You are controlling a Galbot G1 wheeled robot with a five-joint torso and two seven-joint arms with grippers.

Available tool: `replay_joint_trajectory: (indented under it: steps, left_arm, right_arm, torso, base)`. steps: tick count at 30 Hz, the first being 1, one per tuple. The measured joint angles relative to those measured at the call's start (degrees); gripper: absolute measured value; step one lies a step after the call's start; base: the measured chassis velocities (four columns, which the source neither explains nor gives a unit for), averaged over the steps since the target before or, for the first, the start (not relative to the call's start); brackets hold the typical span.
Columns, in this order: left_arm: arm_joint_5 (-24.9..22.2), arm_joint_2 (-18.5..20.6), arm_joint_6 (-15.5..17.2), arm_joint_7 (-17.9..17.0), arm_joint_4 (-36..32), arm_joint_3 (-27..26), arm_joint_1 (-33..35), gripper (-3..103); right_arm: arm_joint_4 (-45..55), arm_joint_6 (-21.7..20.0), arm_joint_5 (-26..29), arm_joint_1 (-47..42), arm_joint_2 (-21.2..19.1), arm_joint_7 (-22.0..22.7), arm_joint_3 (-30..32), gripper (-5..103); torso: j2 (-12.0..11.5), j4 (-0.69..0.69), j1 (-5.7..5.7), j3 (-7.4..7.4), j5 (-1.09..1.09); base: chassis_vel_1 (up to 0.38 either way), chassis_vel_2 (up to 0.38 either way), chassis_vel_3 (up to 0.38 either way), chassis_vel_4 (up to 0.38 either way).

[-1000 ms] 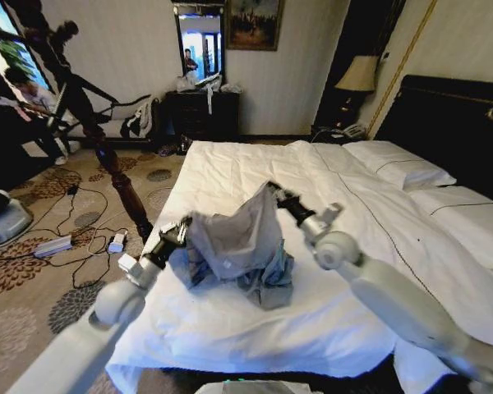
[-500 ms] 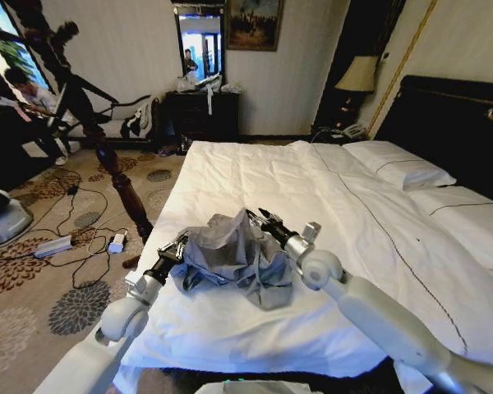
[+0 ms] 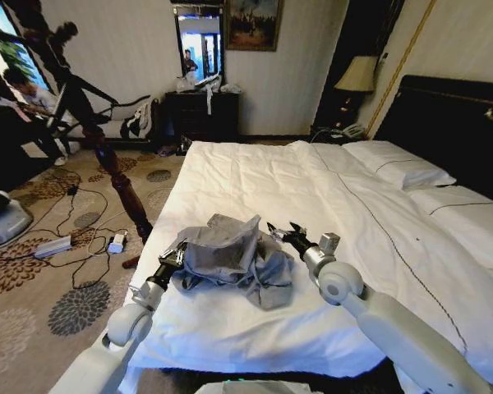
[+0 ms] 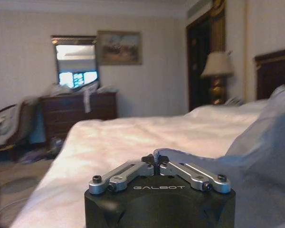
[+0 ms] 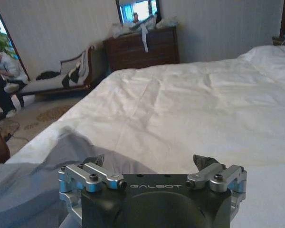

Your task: Pick up the clothes from the bed and hang them on the clothes hanger.

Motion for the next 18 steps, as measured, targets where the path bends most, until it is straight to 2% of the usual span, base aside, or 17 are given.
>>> replay_joint_trajectory:
  steps: [3,6,9,11,18]
  left_arm:
    - [0.45,-0.88,0.05,-0.91,1.05,-0.71,0.04,0]
    - [0.24,-1.51,0.15,-1.72,1.24,-1.63,0.13,0]
    - [0.24,-2.19,1.11,-3.73,1.25,-3.66,-0.06,0]
    - [-0.91,-2.38,1.66,-4.75,1.5,-5.44,-1.01,0]
    - [-5.55,-0.88,2.77,-5.52,3.98,-11.23,-5.94,0]
  right_arm:
    - [1.0,0.1,1.32,-0.48,-0.36,0.01,0.13,100]
    - [1.9,2.38,1.58,-1.76,-0.78,-1.79,0.83,100]
    - [2.69,7.72,-0.71,-3.72,-1.14,-7.17,1.03,100]
    - [2.99,9.39,-2.42,-4.54,-1.0,-9.0,0.54,100]
    - [1.93,9.61,-4.32,-4.76,-0.18,-8.04,-0.91,100]
  torso:
    - [0.0,0.0,0.0,0.0,-0.01]
    - [0.0,-0.01,0.0,0.0,0.0]
    - [0.0,-0.02,0.0,0.0,0.0]
    - [0.0,-0.01,0.0,0.0,0.0]
    - [0.0,-0.02,0.0,0.0,0.0]
  base:
    - [0.0,0.0,0.0,0.0]
    - [0.0,0.0,0.0,0.0]
    - [0.0,0.0,0.0,0.0]
    - [0.0,0.0,0.0,0.0]
    - [0.0,0.0,0.0,0.0]
